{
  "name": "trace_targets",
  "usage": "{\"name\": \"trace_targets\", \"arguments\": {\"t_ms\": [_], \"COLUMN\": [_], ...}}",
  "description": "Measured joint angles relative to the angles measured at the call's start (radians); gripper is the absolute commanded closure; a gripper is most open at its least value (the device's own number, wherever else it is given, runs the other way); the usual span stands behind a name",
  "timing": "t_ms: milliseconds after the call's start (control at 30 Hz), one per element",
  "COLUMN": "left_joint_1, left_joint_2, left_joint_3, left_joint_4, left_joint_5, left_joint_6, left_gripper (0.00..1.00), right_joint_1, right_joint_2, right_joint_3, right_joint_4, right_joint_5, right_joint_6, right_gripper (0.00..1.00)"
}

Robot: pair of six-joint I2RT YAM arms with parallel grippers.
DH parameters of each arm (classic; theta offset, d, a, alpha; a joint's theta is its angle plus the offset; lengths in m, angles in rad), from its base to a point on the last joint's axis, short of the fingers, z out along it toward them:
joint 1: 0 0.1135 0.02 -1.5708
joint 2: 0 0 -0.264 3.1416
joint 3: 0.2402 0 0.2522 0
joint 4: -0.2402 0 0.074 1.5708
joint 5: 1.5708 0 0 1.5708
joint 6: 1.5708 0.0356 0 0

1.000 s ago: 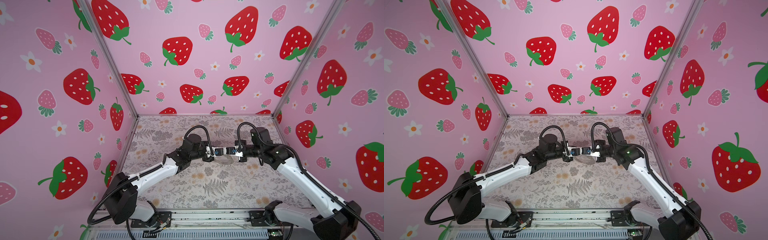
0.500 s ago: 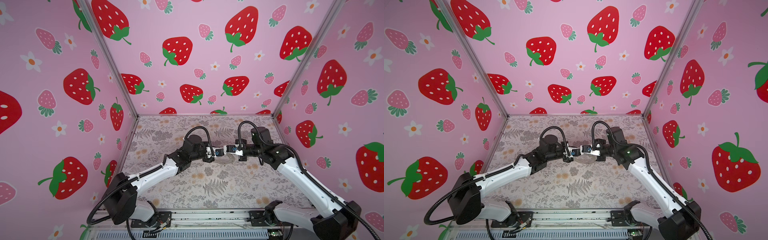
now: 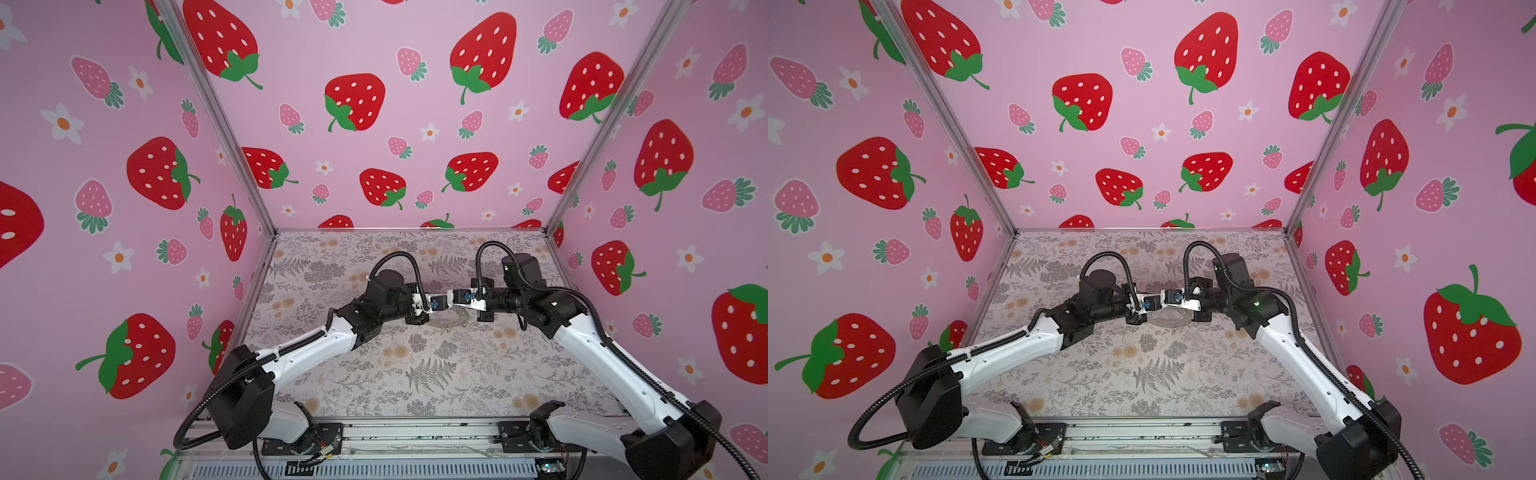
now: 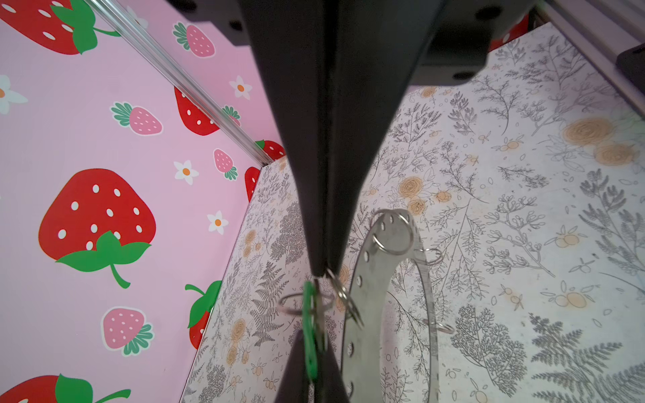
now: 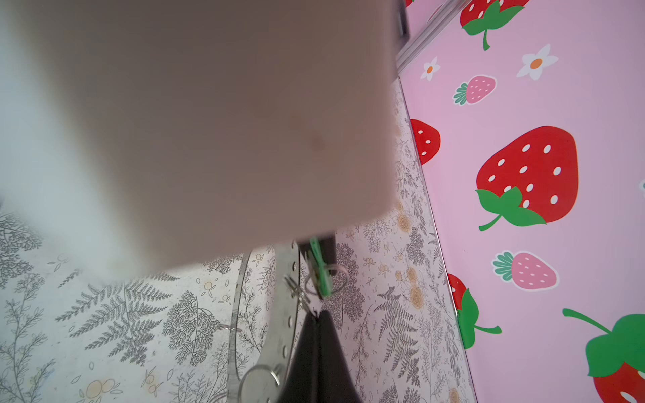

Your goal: Put the keys on the keyring

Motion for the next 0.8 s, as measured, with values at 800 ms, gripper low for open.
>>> {"name": "trace_targets", "arguments": {"t_ms": [800], "left_joint_1": [0.007], "left_joint_2": [0.025], "left_joint_3": [0.098], "left_joint_4": [-0.174], "left_joint_5": [0.093], "left_joint_6": [-0.026], "left_gripper": [1.0], "right_joint_1": [-0.013], "right_joint_2": [-0.029], "right_joint_3": [-0.015], "right_joint_4": [-0.007], "right_joint_5": [-0.03], "right_joint_6": [-0.065], "right_gripper": [1.0]}}
